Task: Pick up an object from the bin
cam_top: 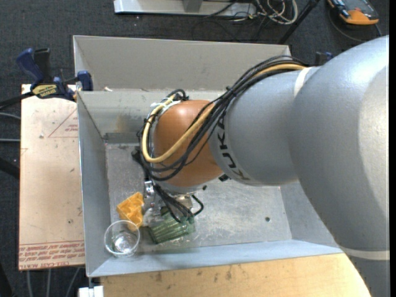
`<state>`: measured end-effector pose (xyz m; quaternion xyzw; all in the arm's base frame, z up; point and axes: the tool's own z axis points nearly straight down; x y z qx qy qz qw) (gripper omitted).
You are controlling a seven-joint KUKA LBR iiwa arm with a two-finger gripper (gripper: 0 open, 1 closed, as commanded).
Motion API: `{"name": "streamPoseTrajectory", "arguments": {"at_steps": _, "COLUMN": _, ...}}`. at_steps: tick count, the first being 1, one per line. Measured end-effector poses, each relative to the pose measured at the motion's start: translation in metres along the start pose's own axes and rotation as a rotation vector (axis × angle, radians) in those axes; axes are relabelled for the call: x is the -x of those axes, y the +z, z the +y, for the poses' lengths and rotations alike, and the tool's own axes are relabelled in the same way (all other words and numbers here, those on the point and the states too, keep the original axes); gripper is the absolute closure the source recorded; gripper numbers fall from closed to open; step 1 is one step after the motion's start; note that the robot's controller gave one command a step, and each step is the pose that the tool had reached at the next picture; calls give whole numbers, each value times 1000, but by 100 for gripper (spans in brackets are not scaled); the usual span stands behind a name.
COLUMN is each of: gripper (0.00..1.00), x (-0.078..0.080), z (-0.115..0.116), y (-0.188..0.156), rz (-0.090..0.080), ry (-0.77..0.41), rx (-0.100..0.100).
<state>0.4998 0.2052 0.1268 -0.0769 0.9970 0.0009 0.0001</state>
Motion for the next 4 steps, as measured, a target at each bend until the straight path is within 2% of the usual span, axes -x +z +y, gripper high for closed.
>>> {"name": "streamPoseTrajectory", "arguments": {"at_steps": 1, "gripper": 100, "x": 45, "z": 10, "y": -19, "rz": 0, "ry": 67, "rx": 0}}
{"name": "streamPoseTrajectory", "arguments": {"at_steps": 2, "gripper": 100, "x": 43, "z": 5, "y": 9, "rz": -14, "ry": 115, "rx": 3}}
{"name": "streamPoseTrajectory", "arguments": {"at_steps": 3, "gripper": 100, "x": 41, "z": 3, "y": 23, "rz": -18, "ry": 80, "rx": 5}}
{"name": "streamPoseTrajectory", "arguments": {"at_steps": 4, "gripper": 100, "x": 36, "z": 6, "y": -23, "rz": 3, "ry": 103, "rx": -2}}
